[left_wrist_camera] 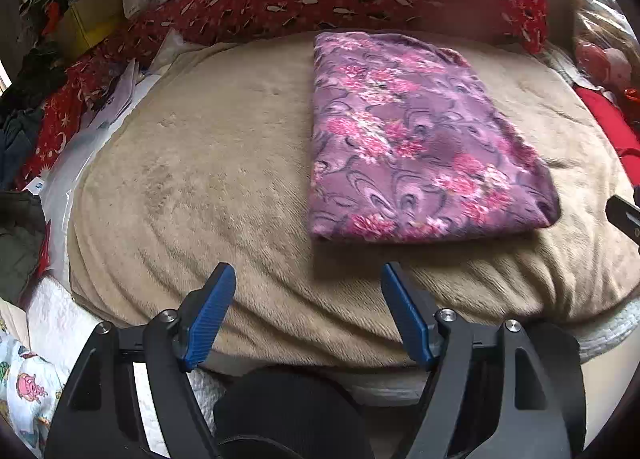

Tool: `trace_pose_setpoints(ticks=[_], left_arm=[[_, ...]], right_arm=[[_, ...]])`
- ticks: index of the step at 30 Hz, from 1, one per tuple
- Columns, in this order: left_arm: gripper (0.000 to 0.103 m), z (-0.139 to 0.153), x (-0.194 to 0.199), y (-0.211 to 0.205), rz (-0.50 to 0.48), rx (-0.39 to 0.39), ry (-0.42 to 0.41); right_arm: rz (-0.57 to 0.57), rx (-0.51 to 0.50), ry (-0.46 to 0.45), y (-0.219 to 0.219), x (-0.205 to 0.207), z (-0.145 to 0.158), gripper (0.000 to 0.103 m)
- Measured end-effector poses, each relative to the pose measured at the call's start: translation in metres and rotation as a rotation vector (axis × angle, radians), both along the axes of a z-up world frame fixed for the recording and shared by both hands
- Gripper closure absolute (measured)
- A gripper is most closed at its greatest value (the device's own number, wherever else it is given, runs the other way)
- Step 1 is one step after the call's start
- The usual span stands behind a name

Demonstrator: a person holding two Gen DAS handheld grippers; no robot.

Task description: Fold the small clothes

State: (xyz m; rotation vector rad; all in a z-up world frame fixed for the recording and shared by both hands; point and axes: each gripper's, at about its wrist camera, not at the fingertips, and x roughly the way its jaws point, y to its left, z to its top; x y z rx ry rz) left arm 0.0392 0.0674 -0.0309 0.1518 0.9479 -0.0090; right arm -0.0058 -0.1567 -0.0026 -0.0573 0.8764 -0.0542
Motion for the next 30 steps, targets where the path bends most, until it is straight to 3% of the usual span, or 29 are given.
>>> trace_pose_setpoints(ticks=[10, 30], left_arm=[[0.028, 0.014, -0.019, -0.012, -0.005, -0.034, -0.039], [0.028, 0.033, -0.045, -0.023, -0.044, -0.172, -0.083]], right_arm=[[0.006, -0.007, -0.093, 0.005, -0.035, 0.016, 0.021], [-0.020, -0.011, -0.160, -0.007, -0.055, 0.028, 0.021]])
